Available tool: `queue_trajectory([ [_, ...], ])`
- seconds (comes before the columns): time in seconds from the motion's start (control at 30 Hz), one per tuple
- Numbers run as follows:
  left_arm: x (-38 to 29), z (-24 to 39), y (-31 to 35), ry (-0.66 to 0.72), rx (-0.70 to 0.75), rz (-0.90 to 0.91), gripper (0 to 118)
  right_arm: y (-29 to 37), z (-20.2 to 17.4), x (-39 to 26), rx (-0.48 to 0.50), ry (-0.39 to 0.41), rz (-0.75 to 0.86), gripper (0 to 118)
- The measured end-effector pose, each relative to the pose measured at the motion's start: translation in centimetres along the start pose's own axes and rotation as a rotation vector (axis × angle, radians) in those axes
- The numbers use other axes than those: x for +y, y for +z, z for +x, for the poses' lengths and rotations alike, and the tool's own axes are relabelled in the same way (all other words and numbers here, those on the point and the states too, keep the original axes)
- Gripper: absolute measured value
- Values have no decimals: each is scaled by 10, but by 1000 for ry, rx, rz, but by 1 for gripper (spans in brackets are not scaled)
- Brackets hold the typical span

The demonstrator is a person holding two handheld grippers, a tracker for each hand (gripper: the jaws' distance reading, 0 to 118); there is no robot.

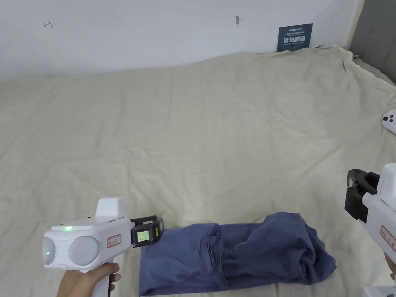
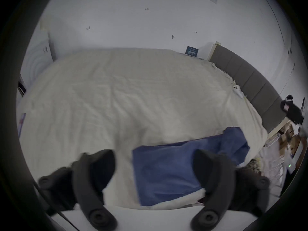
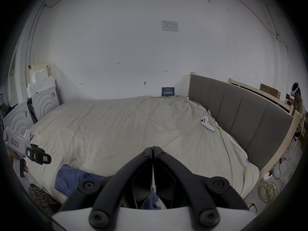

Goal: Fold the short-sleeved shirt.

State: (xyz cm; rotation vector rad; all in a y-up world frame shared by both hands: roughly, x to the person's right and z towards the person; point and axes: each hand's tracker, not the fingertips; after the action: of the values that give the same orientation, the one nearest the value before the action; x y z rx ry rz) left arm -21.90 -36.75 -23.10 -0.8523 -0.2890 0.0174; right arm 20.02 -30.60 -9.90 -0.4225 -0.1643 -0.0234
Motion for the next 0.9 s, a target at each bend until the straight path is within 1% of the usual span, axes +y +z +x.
queue_trajectory([
  [0.07, -9, -7, 2, -19, 40, 46, 72, 0, -2, 1, 4, 1, 3, 0],
  [0.1, -15, -9, 1, -27, 49, 57, 48, -1, -2, 2, 6, 0, 4, 0],
  [0.13, -20, -11, -1, -34, 48, 58, 32, -1, -3, 2, 7, -1, 5, 0],
  [0.2, -33, -13, -9, -29, 46, 76, 5, -1, -4, 2, 8, -6, 6, 0],
  [0.3, -48, -12, -26, 12, 37, 61, 0, -1, -4, 1, 9, -11, 1, 0],
  [0.43, -65, 4, -52, 57, -2, 32, 0, -1, -1, -2, 5, -6, -11, 0],
  [0.53, -75, 24, -72, 38, -23, 8, 0, -2, 4, -6, -5, -10, -22, 0],
  [0.6, -80, 36, -85, 55, -45, -49, 0, -2, 9, -8, -16, -19, -31, 0],
  [0.9, -79, 75, -107, 34, -81, -61, 0, -1, 26, -14, -56, -35, -58, 0],
])
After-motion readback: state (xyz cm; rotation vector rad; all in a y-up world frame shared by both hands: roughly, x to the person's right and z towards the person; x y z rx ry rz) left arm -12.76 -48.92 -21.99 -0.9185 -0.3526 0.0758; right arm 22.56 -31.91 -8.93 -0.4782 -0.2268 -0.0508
